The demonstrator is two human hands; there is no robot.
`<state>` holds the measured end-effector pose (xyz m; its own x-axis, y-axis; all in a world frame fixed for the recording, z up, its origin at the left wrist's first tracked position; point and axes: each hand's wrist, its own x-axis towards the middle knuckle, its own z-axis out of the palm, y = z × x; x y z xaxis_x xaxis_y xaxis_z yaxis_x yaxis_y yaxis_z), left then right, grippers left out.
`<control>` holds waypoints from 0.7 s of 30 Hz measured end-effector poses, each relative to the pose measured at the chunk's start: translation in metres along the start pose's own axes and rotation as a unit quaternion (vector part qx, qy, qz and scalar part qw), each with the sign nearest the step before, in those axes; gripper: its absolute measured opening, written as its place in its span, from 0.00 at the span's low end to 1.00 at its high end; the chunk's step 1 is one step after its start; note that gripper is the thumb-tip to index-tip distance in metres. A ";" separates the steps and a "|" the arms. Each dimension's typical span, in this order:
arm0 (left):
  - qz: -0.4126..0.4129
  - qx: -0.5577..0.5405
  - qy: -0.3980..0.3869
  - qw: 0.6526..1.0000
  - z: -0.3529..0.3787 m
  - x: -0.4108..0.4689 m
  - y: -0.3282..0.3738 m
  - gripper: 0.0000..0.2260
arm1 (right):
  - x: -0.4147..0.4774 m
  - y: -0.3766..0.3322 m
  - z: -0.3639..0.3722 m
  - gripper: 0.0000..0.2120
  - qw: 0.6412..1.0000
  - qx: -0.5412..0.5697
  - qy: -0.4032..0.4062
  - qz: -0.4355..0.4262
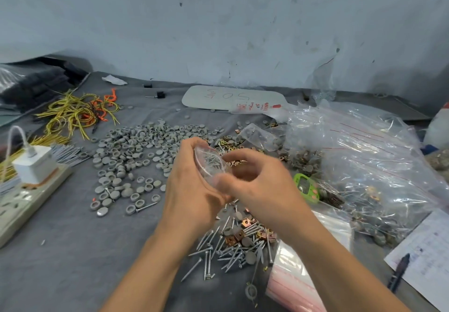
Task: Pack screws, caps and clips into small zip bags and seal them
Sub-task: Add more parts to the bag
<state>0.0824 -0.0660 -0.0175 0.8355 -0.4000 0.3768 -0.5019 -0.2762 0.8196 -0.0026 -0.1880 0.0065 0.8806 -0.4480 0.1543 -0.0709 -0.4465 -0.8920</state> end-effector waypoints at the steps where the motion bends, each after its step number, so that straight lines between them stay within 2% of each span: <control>1: 0.006 0.010 0.001 1.000 -0.001 0.001 -0.001 0.41 | -0.001 0.001 0.004 0.22 1.000 -0.013 -0.007 0.013; 4: -0.008 0.001 -0.027 1.000 -0.008 0.004 -0.003 0.55 | 0.002 0.002 0.007 0.12 0.999 0.019 0.036 0.017; 6: -0.031 -0.027 -0.040 0.998 -0.016 0.005 -0.005 0.57 | 0.005 0.004 -0.002 0.09 0.997 0.040 0.070 0.016; 8: -0.054 -0.058 -0.043 0.996 -0.023 0.004 -0.008 0.53 | 0.007 0.004 -0.010 0.08 0.996 0.063 0.061 0.019; 12: -0.079 -0.120 -0.049 0.988 -0.029 0.002 -0.010 0.41 | 0.003 0.005 -0.002 0.09 0.996 0.069 -0.023 0.044; 15: -0.082 -0.171 -0.072 0.979 -0.030 0.003 -0.010 0.37 | 0.004 0.005 0.009 0.03 0.997 0.063 0.022 0.026; 20: -0.123 -0.310 -0.098 0.938 -0.041 0.010 -0.014 0.31 | 0.006 0.000 0.008 0.06 0.991 0.118 0.059 0.034; 21: -0.140 -0.336 -0.088 0.927 -0.043 0.012 -0.015 0.27 | 0.006 -0.001 0.006 0.06 0.989 0.132 0.056 0.042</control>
<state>0.1097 -0.0293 -0.0065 0.8335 -0.5467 0.0805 0.0314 0.1922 0.9808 0.0056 -0.1861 0.0060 0.8185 -0.5643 0.1075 -0.0042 -0.1929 -0.9812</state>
